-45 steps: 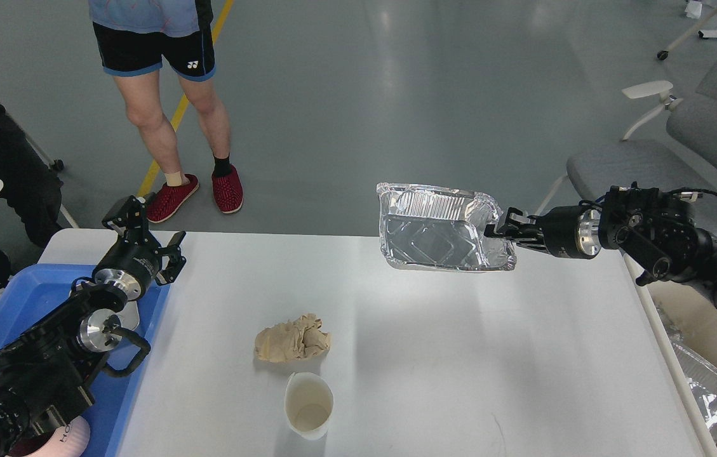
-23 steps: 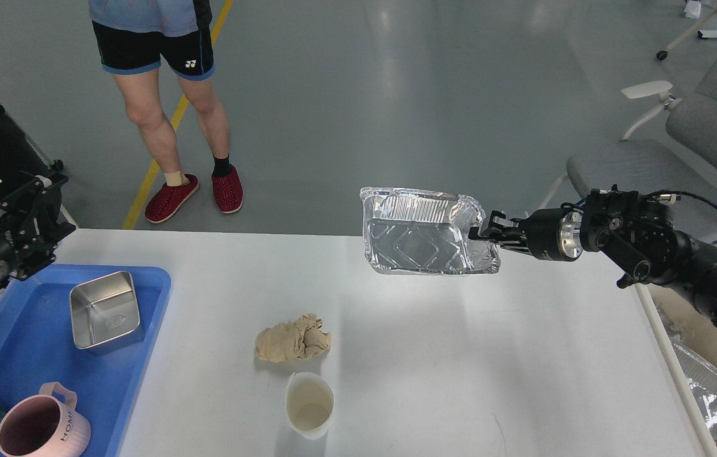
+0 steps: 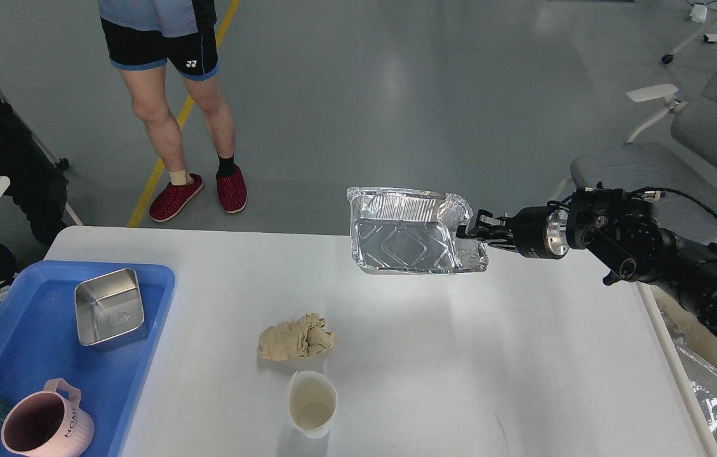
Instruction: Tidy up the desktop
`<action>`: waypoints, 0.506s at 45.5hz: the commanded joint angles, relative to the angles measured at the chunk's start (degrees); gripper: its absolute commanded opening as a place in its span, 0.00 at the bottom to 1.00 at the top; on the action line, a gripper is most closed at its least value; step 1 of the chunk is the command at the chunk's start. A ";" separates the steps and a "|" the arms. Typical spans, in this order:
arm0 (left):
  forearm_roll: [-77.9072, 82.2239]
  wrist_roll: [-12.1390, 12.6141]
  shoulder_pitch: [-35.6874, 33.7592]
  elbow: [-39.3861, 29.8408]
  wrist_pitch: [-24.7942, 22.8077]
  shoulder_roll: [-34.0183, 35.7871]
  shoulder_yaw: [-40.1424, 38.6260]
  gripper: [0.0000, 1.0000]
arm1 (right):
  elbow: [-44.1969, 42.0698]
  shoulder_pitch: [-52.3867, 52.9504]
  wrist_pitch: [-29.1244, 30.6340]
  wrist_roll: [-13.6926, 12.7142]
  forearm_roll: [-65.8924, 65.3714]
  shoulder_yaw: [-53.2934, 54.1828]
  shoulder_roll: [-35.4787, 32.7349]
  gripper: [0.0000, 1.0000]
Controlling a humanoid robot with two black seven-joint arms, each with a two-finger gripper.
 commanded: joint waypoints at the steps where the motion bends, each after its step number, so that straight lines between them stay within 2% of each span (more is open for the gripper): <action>1: 1.61 0.23 -1.70 -0.01 0.15 -0.13 0.04 0.97 | -0.15 0.08 -0.21 -0.04 0.04 -0.09 0.19 0.00; 11: 3.80 1.55 -2.31 -0.01 3.58 -5.40 -0.04 0.97 | -2.60 -0.36 -0.29 0.05 0.04 -0.26 0.71 0.00; 23: 10.74 1.46 -4.33 -1.85 2.27 -9.19 0.22 0.97 | -3.67 -0.71 -0.21 0.05 0.13 -0.44 1.15 0.00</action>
